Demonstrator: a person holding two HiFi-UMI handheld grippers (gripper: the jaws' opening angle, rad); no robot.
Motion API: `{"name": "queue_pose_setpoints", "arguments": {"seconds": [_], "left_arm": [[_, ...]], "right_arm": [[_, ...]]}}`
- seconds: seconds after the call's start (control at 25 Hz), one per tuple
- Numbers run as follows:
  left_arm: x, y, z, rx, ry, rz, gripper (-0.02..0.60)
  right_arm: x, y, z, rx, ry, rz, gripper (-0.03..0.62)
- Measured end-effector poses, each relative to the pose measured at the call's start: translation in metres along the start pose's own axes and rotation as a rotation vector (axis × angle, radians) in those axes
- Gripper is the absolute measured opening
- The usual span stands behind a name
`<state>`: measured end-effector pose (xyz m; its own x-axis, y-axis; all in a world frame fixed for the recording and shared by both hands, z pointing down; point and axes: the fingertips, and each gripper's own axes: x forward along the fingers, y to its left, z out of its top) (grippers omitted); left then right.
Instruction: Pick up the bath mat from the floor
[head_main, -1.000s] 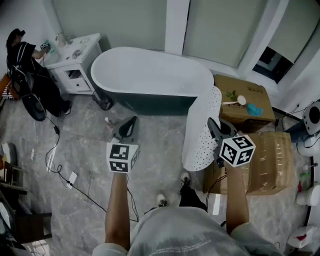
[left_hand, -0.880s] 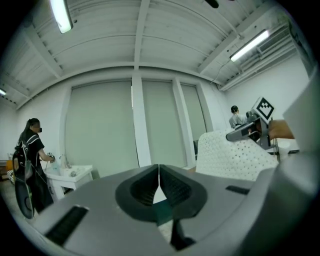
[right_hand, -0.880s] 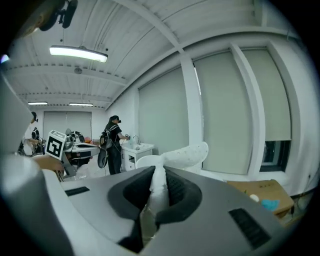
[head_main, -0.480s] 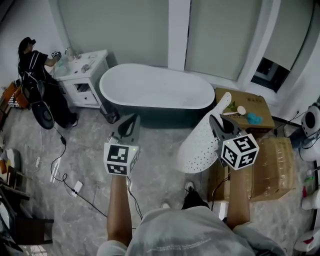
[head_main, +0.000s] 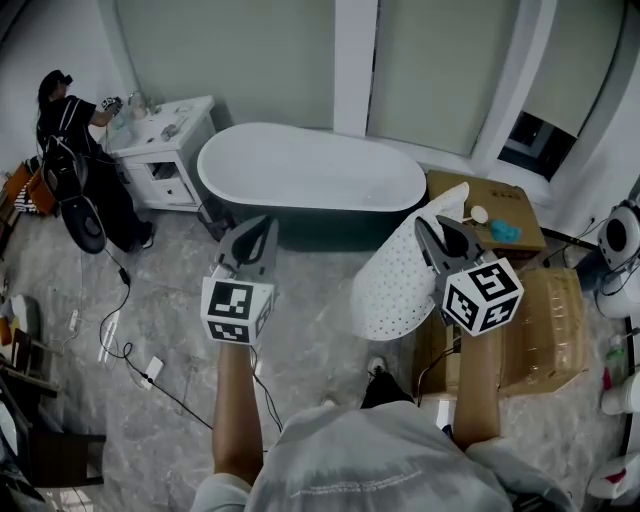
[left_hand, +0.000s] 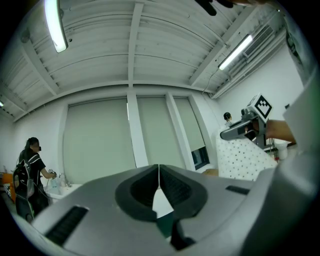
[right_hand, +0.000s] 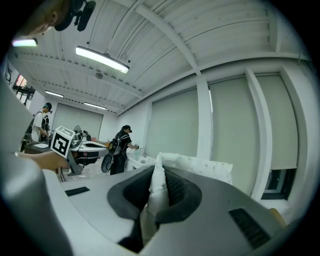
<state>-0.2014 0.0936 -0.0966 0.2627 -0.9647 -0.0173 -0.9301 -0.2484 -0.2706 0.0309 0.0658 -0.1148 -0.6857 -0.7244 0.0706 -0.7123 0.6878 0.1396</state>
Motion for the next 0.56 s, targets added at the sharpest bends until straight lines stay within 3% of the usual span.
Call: {"name": "queue_pose_setpoints", "arguments": {"seconds": [0.56], "left_arm": [[-0.008,-0.016,-0.004,-0.011,0.001,-0.046,0.02]], "right_arm": [[-0.008,0.01,-0.003,0.07,-0.011,0.033,0.031]]}}
